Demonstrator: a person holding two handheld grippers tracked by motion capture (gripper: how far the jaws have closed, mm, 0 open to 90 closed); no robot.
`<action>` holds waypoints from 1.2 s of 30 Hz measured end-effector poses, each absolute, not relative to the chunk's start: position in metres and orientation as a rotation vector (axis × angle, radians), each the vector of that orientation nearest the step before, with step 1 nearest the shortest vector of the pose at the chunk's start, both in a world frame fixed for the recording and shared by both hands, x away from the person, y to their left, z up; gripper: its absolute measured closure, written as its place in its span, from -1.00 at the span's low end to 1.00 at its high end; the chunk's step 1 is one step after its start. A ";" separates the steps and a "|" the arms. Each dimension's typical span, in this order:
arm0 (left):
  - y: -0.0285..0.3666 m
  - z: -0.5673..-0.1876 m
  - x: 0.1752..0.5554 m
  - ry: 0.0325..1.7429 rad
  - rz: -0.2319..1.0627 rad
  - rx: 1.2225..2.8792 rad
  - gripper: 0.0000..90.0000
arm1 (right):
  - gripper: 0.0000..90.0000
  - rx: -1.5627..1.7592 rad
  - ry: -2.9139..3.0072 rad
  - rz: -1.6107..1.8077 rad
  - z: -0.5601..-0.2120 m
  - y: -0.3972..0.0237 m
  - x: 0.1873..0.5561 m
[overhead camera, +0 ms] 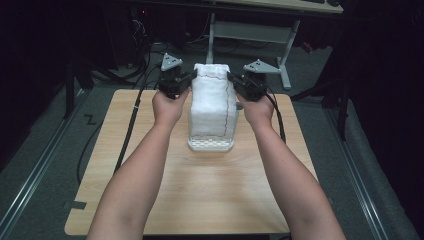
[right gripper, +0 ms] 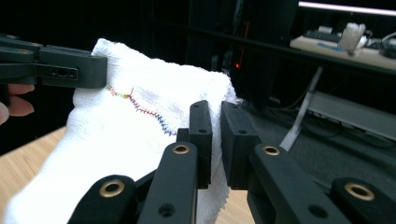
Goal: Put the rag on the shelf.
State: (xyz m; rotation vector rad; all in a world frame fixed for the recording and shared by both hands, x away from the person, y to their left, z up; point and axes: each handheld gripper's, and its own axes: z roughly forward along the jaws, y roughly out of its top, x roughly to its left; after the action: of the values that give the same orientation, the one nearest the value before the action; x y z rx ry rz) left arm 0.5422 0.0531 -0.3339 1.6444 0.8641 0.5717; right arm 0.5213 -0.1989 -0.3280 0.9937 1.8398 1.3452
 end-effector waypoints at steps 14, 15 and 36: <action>0.047 -0.377 0.561 0.965 0.429 1.783 0.68 | 0.67 1.152 1.985 1.281 -0.368 -0.202 0.547; 0.047 -0.377 0.561 0.968 0.432 1.780 0.56 | 0.62 1.158 1.984 1.296 -0.369 -0.203 0.548; 0.072 -0.372 0.511 0.953 0.528 1.720 0.36 | 0.54 1.094 1.987 1.266 -0.367 -0.210 0.515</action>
State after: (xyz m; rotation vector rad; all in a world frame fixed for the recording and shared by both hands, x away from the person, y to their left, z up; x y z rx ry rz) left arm 0.5108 0.0724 -0.3723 1.7201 0.9530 0.5278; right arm 0.5154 -0.2100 -0.3675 1.0937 1.9870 1.2658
